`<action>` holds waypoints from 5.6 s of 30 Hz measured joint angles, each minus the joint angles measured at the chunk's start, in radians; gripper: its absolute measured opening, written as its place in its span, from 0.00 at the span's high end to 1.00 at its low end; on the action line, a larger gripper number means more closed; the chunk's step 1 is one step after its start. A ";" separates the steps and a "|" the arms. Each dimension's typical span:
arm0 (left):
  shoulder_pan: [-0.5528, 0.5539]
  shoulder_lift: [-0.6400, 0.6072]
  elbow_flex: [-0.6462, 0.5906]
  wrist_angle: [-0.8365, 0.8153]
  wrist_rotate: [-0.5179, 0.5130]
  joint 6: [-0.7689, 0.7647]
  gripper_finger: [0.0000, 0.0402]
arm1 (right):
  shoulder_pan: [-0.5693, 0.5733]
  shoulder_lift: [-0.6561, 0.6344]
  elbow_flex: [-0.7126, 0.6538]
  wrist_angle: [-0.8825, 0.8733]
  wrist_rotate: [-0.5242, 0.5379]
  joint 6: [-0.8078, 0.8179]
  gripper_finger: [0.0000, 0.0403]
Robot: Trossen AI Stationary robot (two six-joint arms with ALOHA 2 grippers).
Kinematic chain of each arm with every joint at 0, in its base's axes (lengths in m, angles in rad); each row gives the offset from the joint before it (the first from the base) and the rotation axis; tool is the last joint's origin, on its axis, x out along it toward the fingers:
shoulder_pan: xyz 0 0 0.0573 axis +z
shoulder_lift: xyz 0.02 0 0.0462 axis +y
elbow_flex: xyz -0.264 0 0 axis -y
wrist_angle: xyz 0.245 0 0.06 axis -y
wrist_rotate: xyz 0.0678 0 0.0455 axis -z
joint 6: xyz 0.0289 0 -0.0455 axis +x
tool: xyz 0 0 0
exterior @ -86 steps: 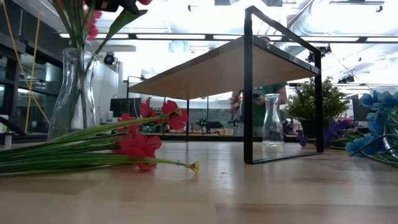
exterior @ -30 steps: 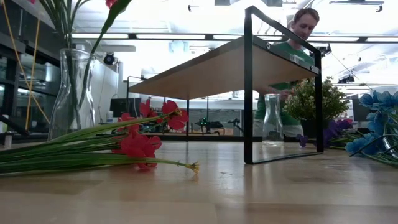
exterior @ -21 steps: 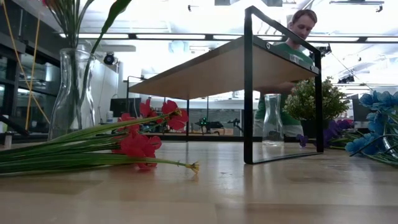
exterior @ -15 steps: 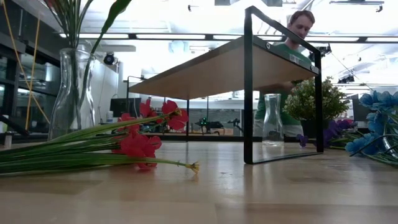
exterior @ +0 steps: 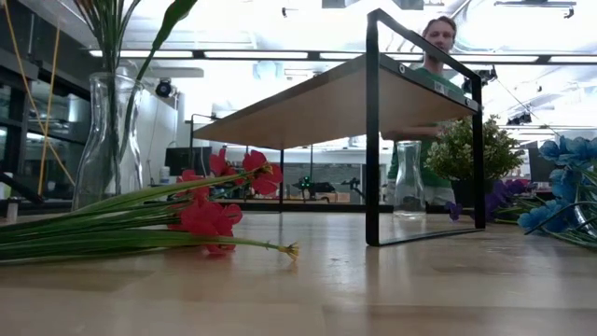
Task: Pick and place flowers into a vace then onto a shelf
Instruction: Put the red flowers into the bottom transparent vase
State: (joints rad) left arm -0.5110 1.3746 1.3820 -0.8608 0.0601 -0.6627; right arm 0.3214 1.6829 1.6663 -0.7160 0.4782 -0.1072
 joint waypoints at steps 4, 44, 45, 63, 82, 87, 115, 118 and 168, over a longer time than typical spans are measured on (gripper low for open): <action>0.000 0.000 0.000 0.000 0.000 0.000 0.30 | -0.052 -0.022 0.000 0.002 -0.097 -0.061 0.15; 0.000 0.000 0.000 -0.001 -0.002 0.000 0.30 | -0.580 -0.035 -0.021 0.141 -0.911 -0.467 0.15; 0.000 0.000 0.000 -0.001 -0.002 0.000 0.30 | -0.584 -0.029 -0.024 0.160 -0.937 -0.477 0.15; 0.000 0.000 0.000 -0.001 0.001 0.000 0.30 | -0.622 0.007 -0.029 0.250 -1.132 -0.501 0.15; 0.000 0.000 0.000 -0.001 0.000 0.000 0.30 | -0.622 0.007 -0.029 0.243 -1.185 -0.500 0.15; 0.000 0.000 0.000 -0.001 -0.004 0.000 0.30 | -0.622 0.007 -0.029 0.242 -1.185 -0.496 0.15; 0.000 0.000 0.000 -0.001 -0.003 0.000 0.30 | -0.622 0.049 -0.029 0.236 -1.320 -0.483 0.15; 0.000 0.000 0.000 -0.001 -0.002 0.000 0.30 | -0.622 0.070 -0.030 0.243 -1.348 -0.471 0.15; -0.016 -0.006 -0.022 0.330 -0.443 0.257 0.30 | -0.621 0.089 -0.030 0.318 -1.397 -0.383 0.15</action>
State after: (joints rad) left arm -0.5270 1.3683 1.3602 -0.5306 -0.3832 -0.4061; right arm -0.3000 1.7718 1.6367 -0.3985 -0.9190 -0.4900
